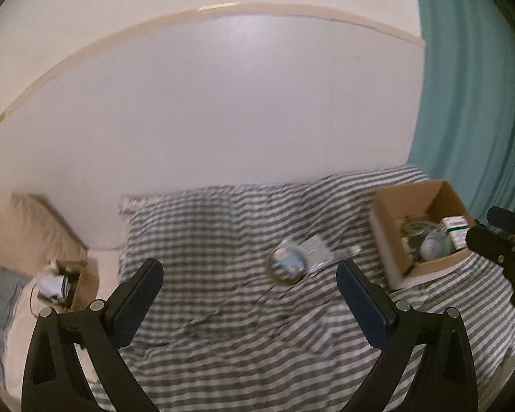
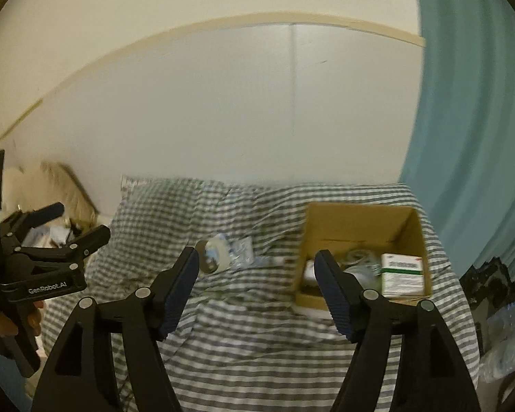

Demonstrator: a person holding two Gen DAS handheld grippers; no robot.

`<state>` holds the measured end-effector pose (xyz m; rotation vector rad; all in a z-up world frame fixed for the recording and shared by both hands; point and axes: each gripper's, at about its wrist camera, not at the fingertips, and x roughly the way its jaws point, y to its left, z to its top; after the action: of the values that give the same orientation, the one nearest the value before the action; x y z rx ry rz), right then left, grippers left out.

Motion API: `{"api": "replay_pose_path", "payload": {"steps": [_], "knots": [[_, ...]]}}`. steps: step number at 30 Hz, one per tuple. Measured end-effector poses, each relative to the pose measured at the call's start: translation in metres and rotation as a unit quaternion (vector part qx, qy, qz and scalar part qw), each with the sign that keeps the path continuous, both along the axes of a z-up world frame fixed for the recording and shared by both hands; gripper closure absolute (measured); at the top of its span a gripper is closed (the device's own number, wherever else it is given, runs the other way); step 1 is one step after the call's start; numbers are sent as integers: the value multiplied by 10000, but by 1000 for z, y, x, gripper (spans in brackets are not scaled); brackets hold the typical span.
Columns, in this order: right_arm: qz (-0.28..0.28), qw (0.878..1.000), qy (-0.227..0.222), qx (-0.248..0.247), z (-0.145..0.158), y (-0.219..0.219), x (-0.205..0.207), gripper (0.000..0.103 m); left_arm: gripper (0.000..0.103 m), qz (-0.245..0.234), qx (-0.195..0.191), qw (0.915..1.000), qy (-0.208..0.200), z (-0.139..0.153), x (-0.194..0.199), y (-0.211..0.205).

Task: Organize objects
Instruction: 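Reach the right tool to the beige tape roll and grasp its rim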

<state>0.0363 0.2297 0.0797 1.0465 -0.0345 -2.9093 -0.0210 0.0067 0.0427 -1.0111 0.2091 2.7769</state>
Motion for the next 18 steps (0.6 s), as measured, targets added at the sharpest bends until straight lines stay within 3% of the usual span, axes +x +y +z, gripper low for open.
{"api": "replay_pose_path", "payload": {"steps": [7,13,18], "knots": [[97,9991,-361,194,-59,-55,-29,34,0,471,32,9985,-283,-61,-16,-46],[66,9956,-796,493,-123,-82,-58,34,0,780,330,9946,-607,-111,-40,-70],[-94,9935,-987,558,-160,-88,-93,34,0,898,263,9940,-572,-132,-67,-71]]}}
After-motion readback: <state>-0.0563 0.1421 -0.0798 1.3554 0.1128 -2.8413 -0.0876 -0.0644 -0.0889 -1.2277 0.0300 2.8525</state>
